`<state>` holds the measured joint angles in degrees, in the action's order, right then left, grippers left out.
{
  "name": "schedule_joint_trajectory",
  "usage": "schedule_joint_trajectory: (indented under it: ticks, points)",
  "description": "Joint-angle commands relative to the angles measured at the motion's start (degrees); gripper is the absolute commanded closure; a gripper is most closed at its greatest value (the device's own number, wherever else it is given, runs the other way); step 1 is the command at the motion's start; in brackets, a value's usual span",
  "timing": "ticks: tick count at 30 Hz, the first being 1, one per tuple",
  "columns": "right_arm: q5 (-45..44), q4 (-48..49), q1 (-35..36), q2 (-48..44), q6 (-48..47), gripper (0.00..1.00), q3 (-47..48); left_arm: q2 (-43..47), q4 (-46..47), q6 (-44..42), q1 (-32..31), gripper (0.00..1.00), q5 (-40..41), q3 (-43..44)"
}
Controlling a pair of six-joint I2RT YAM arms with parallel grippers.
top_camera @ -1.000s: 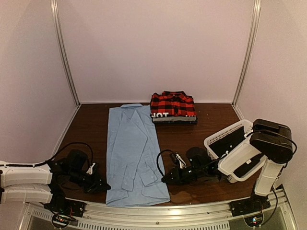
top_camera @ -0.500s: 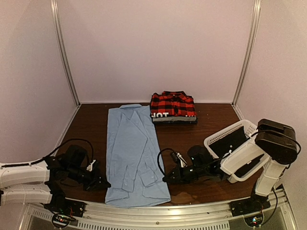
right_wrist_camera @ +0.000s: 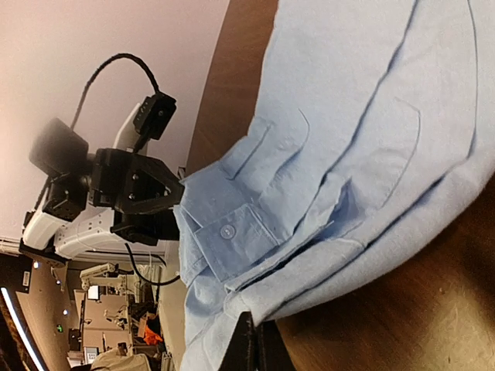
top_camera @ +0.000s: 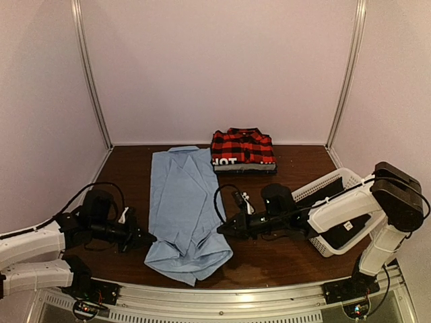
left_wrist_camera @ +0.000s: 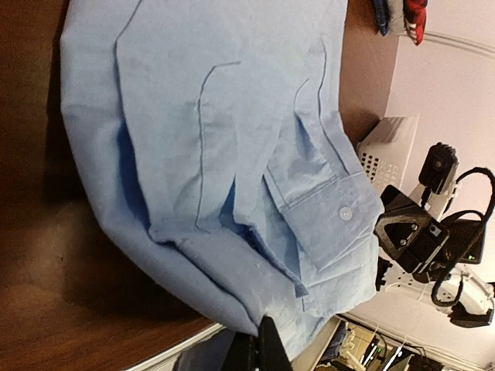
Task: Fold and stack the long sleeve shirts
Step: Pick up the rectangle-folded shirt from the center of the board, then fold the rectangle-folded shirt at the center of the board.
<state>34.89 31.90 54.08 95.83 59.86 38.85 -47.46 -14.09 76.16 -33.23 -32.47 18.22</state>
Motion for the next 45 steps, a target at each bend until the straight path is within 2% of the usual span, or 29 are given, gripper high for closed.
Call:
schedule_joint_trajectory:
  ticks: [1, 7, 9, 14, 19, 31, 39, 40, 42, 43, 45]
  points:
    - [1.8, 7.6, -2.8, 3.0, 4.8, 1.00, 4.9, -2.7, 11.5, 3.2, 5.9, 1.00, -1.6, 2.7]
    - [0.6, 12.5, -6.9, 12.6, 9.0, 1.00, 13.9, -15.3, 25.0, 2.3, 15.1, 1.00, -3.9, 5.5]
    - [-0.5, 12.9, -8.2, 16.3, 9.6, 1.00, 16.6, -20.7, 26.6, 0.2, 17.6, 1.00, -3.8, 7.1]
    - [-2.0, 14.1, -11.3, 24.0, 11.3, 1.00, 21.2, -31.7, 32.5, -3.3, 20.1, 1.00, -3.3, 10.2]
    - [-2.9, 12.6, -12.0, 27.8, 11.5, 1.00, 23.4, -38.1, 35.5, -3.8, 20.6, 1.00, -3.5, 12.7]
    - [-4.7, 7.0, -12.7, 27.9, 8.6, 1.00, 26.0, -34.4, 31.6, -3.5, 20.6, 1.00, 1.6, 9.9]
    - [-5.5, 7.5, -12.9, 27.2, 9.1, 1.00, 24.8, -36.1, 33.3, -3.2, 20.6, 1.00, 1.1, 9.1]
    - [-5.6, 7.5, -13.0, 27.0, 9.1, 0.97, 24.7, -35.9, 33.0, -3.4, 20.6, 1.00, 1.3, 9.1]
    - [-5.5, 7.4, -13.0, 26.5, 8.7, 0.86, 24.6, -36.0, 33.0, -3.8, 20.6, 1.00, 0.9, 9.1]
    - [-5.4, 7.5, -13.0, 26.2, 8.6, 0.81, 24.5, -36.2, 33.0, -4.0, 20.6, 0.96, 0.5, 9.2]
    - [-5.3, 8.0, -13.2, 25.3, 8.5, 0.69, 23.9, -37.2, 33.0, -4.4, 20.6, 0.80, -0.6, 9.3]
